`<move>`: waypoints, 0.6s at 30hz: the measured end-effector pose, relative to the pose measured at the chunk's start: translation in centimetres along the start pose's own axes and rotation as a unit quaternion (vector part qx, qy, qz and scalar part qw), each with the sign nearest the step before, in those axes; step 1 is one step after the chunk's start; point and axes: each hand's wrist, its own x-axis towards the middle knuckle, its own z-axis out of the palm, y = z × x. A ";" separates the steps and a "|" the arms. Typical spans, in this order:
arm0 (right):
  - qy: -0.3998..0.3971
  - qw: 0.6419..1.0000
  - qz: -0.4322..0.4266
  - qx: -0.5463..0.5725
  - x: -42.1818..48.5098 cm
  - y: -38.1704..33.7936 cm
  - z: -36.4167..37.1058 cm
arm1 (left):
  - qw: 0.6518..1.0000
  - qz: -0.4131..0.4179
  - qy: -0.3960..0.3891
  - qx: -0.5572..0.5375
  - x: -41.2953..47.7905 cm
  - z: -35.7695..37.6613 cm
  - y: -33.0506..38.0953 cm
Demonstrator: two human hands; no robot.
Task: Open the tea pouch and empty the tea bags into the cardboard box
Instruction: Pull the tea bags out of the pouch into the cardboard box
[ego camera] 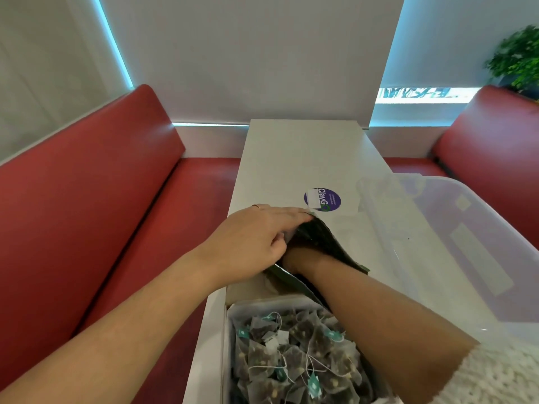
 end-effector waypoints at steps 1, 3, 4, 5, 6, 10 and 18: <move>0.014 1.000 -0.009 -0.004 -0.1 0.3 0.1 | 1.000 0.000 0.000 0.004 0.0 0.0 0.1; 0.023 0.999 -0.005 -0.022 -1.4 0.1 -0.2 | 1.000 -0.001 -0.006 0.018 0.0 0.0 0.2; 0.020 1.000 0.009 -0.023 -2.6 0.0 -0.5 | 1.000 0.000 -0.010 0.027 0.0 0.0 0.2; 0.029 0.999 0.011 -0.031 -3.7 0.2 -0.5 | 0.999 0.004 -0.015 0.038 0.0 0.1 0.0; 0.060 0.998 0.001 -0.021 -5.0 0.4 -0.6 | 0.999 0.007 -0.020 0.050 0.0 0.2 -0.1; 0.235 0.968 -0.065 0.060 -11.3 1.8 -0.3 | 0.996 0.004 -0.047 0.079 -0.1 1.1 -0.7; 0.331 0.923 -0.155 0.120 -17.9 1.7 2.8 | 0.994 -0.003 -0.046 0.097 0.0 1.8 -0.8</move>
